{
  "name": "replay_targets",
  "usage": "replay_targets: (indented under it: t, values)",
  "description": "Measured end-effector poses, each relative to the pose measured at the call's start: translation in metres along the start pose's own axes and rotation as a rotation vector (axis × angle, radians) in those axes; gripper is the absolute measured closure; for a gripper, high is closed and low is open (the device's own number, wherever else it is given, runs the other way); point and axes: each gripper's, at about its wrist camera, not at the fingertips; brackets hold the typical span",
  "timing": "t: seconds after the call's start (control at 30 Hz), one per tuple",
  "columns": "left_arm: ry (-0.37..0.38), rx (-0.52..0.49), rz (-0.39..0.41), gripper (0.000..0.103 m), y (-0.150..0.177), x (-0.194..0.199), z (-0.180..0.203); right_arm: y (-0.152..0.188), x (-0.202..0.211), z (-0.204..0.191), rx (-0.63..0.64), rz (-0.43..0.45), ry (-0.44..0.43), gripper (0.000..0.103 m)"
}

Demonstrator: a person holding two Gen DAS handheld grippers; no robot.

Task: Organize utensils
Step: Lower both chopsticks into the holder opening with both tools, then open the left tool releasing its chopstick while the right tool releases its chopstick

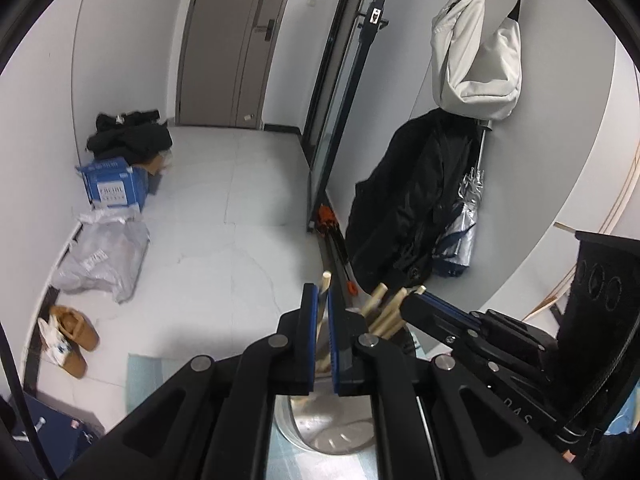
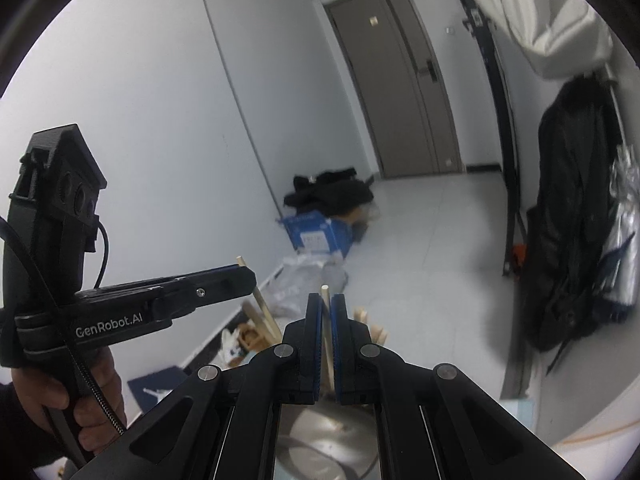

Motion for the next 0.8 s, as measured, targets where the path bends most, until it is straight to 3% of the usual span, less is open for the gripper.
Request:
replay_targets:
  t: [0.27, 0.5, 0.57, 0.67, 0.77, 0.8]
  values:
    - [0.016, 0.017, -0.012, 0.101, 0.004, 0.006, 0.0, 0.009, -0.007, 0.003, -0.038, -0.068, -0.021, 0.099]
    - [-0.031, 0.049, -0.007, 0.098, 0.007, 0.024, 0.001, 0.016, 0.014, 0.001, -0.037, -0.065, 0.009, 0.095]
    - [-0.055, 0.058, -0.011, 0.081, 0.008, 0.029, 0.003, 0.017, 0.021, -0.001, -0.036, -0.06, 0.026, 0.092]
    - [-0.087, 0.085, 0.008, 0.051, 0.012, 0.044, 0.006, 0.017, 0.035, -0.002, -0.047, -0.046, 0.059, 0.078]
    - [-0.148, 0.08, 0.053, 0.032, 0.018, 0.064, 0.011, 0.015, 0.059, -0.004, -0.039, -0.011, 0.079, 0.064]
    - [-0.164, 0.075, 0.068, 0.031, 0.021, 0.072, 0.014, 0.014, 0.065, -0.004, -0.034, -0.002, 0.088, 0.059]
Point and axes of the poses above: each gripper's, at about its wrist camera, not at the fingertips, and x roughly against the way its jaws point, z to its right, y to its underside, and after that the axes turned 7 degrees about -z, right-handed
